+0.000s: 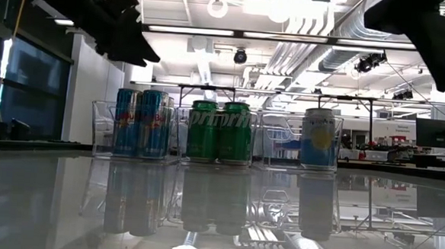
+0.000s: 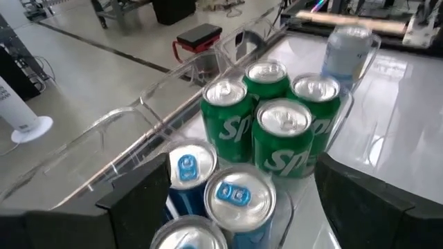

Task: Sort soda cans
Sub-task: Put the bottom left blue-white soda can into the right transparent bin

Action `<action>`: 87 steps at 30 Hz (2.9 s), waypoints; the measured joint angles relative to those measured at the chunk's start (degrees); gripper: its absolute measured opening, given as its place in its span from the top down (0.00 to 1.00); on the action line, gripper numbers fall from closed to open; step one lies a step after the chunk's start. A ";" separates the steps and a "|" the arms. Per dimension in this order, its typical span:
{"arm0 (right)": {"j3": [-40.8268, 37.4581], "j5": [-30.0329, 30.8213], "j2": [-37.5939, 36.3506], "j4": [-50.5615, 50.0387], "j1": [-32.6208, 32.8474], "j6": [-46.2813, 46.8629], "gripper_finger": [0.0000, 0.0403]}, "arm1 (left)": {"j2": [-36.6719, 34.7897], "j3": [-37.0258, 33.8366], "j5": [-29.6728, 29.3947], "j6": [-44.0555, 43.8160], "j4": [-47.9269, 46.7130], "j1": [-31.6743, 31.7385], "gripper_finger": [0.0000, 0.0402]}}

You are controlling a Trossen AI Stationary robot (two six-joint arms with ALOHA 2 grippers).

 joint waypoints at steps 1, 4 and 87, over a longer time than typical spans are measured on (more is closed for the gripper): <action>0.00 -0.15 0.20 -0.01 -0.10 -0.11 0.20 | 0.00 -0.39 0.02 -0.02 0.09 0.00 0.17; 0.16 -0.97 0.59 -0.27 -0.49 -0.07 0.31 | 0.02 -1.46 0.09 -0.80 0.89 0.00 0.17; 24.85 -2.25 16.51 -12.85 -60.88 -24.15 0.22 | 0.02 -1.74 3.26 -1.44 8.65 0.04 0.17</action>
